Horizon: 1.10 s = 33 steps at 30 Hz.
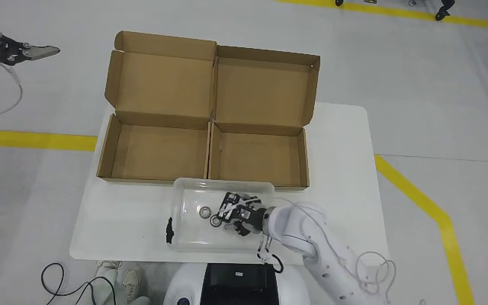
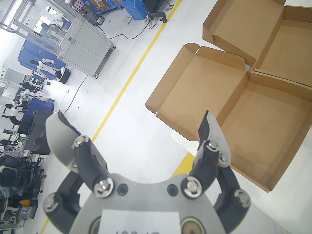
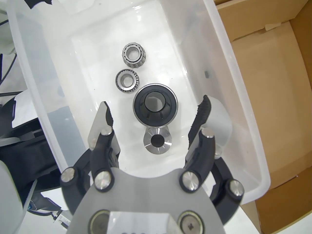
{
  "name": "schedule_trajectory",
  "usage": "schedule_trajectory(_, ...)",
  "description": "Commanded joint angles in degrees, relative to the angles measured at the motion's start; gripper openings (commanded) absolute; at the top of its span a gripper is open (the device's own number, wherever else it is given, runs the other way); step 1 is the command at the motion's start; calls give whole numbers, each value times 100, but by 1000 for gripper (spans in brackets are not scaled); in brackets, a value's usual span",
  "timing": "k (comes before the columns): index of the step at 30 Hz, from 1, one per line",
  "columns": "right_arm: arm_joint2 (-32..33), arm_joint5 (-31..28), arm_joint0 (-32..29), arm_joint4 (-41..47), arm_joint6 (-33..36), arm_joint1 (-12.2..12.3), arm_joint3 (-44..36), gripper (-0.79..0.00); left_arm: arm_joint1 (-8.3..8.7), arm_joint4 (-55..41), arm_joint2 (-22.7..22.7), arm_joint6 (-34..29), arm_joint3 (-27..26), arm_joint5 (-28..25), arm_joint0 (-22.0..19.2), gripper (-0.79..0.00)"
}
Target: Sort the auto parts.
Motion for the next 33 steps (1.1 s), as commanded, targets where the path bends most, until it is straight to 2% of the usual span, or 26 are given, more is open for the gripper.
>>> schedule_trajectory(1, -71, 20, 80, 23, 2, -10, 117, -148, 0, 0, 0, 0, 0, 0, 0, 0)
schedule_trajectory(4, -178, 68, 188, 36, -31, -27, 294, -139, 0, 0, 0, 0, 0, 0, 0, 0)
schedule_trajectory(11, -342, 158, 355, -40, -115, -41, 567, -172, 0, 0, 0, 0, 0, 0, 0, 0)
schedule_trajectory(17, -444, 211, 445, -80, -50, -42, 651, -252, 0, 0, 0, 0, 0, 0, 0, 0)
schedule_trajectory(20, -472, 257, 467, -100, -42, -39, 652, -459, 0, 0, 0, 0, 0, 0, 0, 0)
schedule_trajectory(21, -477, 274, 471, -112, -46, -37, 655, -560, 0, 0, 0, 0, 0, 0, 0, 0)
schedule_trajectory(22, -485, 284, 474, -125, -48, -34, 654, -600, 0, 0, 0, 0, 0, 0, 0, 0)
schedule_trajectory(23, -486, 299, 474, -126, -60, -32, 651, -686, 0, 0, 0, 0, 0, 0, 0, 0)
schedule_trajectory(25, -488, 310, 475, -137, -83, -24, 643, -773, 0, 0, 0, 0, 0, 0, 0, 0)
schedule_trajectory(33, -433, 268, 439, -181, -513, 19, 540, -785, 0, 0, 0, 0, 0, 0, 0, 0)
